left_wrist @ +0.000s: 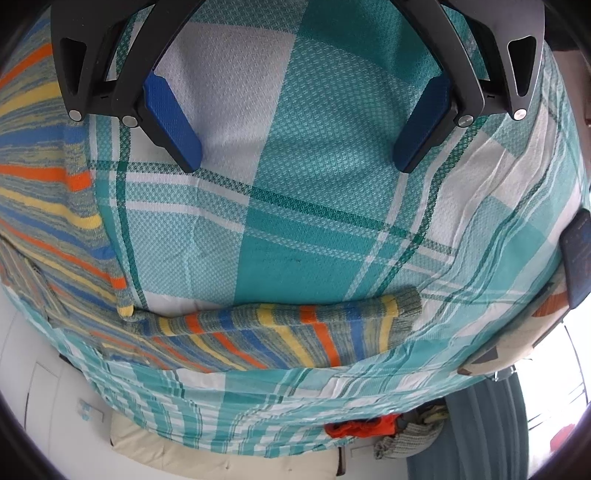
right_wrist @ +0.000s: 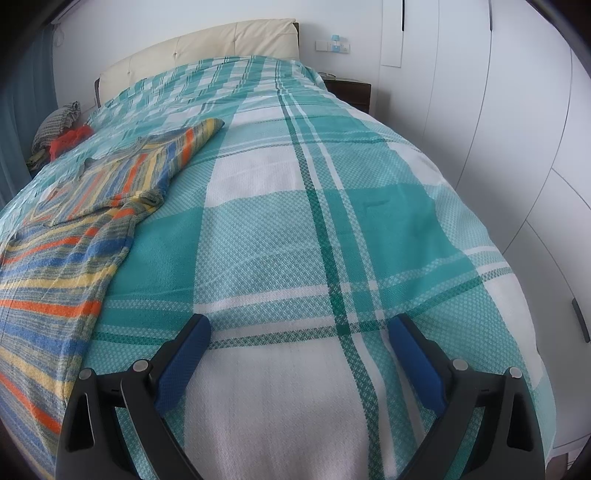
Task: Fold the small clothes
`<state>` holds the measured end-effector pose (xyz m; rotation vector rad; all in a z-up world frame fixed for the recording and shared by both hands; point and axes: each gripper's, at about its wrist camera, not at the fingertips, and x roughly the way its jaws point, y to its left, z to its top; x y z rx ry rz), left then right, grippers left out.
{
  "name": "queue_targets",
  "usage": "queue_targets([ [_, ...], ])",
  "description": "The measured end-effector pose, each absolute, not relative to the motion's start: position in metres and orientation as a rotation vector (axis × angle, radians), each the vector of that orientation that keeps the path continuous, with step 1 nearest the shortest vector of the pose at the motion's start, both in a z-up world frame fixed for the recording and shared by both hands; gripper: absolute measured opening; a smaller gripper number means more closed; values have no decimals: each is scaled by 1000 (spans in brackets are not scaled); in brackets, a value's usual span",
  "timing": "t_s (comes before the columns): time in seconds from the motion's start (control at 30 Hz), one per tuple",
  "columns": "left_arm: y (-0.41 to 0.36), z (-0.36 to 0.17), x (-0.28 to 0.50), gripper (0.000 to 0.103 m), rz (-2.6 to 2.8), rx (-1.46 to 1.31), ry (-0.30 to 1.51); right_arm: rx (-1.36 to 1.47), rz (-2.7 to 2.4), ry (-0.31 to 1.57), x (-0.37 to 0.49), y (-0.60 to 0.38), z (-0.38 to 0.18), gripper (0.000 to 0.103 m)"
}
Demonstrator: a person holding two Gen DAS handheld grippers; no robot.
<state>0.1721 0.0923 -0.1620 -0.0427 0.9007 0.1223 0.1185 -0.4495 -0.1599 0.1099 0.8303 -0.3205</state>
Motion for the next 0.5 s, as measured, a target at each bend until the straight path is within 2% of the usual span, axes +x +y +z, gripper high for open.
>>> queue_targets([
  [0.5,92,-163,168,103,125,-46,880,108,-323,832,118,-450,-160,97],
])
